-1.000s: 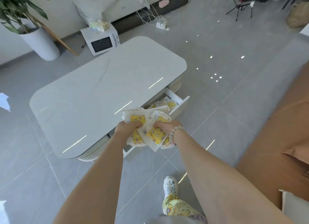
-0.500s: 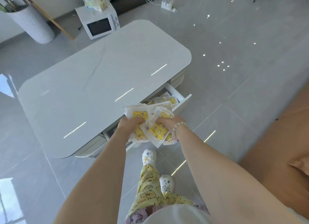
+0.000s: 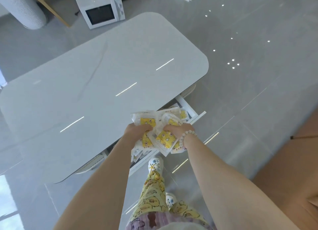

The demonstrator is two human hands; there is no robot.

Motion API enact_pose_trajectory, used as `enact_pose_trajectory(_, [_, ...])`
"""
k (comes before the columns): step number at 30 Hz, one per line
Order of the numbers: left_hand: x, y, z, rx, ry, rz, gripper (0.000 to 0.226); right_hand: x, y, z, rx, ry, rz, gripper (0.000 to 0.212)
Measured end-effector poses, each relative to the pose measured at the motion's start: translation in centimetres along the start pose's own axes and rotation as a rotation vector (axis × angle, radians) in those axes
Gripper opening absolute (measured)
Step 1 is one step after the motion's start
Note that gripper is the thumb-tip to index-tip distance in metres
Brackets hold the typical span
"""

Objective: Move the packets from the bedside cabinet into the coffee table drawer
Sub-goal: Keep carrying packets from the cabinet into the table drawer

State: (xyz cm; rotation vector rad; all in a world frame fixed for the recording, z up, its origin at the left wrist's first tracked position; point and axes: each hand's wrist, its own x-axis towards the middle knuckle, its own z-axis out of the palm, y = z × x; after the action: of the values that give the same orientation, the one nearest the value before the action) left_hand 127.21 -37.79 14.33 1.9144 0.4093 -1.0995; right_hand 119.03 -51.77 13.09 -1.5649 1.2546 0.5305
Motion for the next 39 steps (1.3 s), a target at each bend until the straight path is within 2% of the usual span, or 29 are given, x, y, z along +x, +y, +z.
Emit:
enact_pose_trajectory(5, [5.2, 2.3, 1.9, 0.146, -0.047, 0.01, 0.015, 4.4, -0.5, -1.0, 0.055, -0.016, 0.088, 0.035])
enact_pose_trajectory(9, [9.5, 1.6, 4.9, 0.236, -0.107, -0.023, 0.018, 7.9, 1.5, -1.4, 0.11, -0.036, 0.182, 0.038])
enact_pose_trajectory(12, [13.5, 0.0, 7.5, 0.293, -0.126, -0.06, 0.017, 11.8, 3.5, -0.9, 0.058, -0.038, 0.247, 0.056])
enact_pose_trajectory(16, [20.2, -2.0, 11.2, 0.291, -0.135, -0.077, 0.013, 19.5, 4.9, -0.6, -0.11, -0.012, 0.253, 0.044])
enact_pose_trajectory(19, [25.3, -3.0, 13.9, 0.227, -0.094, -0.099, 0.011, 26.1, 4.1, -0.5, -0.339, 0.05, 0.136, 0.037])
enact_pose_trajectory(22, [31.2, -4.2, 16.3, 0.214, -0.029, -0.109, 0.016, 32.4, 3.3, 0.1, -0.497, 0.097, -0.025, 0.043])
enact_pose_trajectory(26, [37.1, -5.9, 18.3, 0.331, -0.019, -0.081, 0.03, 39.0, 4.1, 1.9, -0.606, 0.083, -0.154, 0.043])
enact_pose_trajectory(29, [39.8, -7.4, 19.1, 0.341, -0.002, -0.033, 0.028, 42.4, 5.2, 3.7, -0.743, 0.04, -0.259, 0.041])
enact_pose_trajectory(31, [40.7, -7.8, 19.2, 0.387, 0.043, 0.026, 0.032, 44.0, 6.0, 4.2, -0.771, -0.001, -0.269, 0.045])
enact_pose_trajectory(34, [40.8, -7.6, 19.4, 0.65, 0.103, 0.057, 0.037, 45.0, 6.5, 3.7, -0.72, -0.032, -0.197, 0.052])
enact_pose_trajectory(37, [40.8, -7.6, 19.9, 0.651, 0.127, 0.111, 0.043, 44.6, 6.0, 3.3, -0.766, -0.069, -0.076, 0.066])
enact_pose_trajectory(39, [40.6, -7.5, 20.1, 0.701, 0.125, 0.13, 0.046, 44.3, 5.6, 3.2, -0.89, -0.001, -0.034, 0.082])
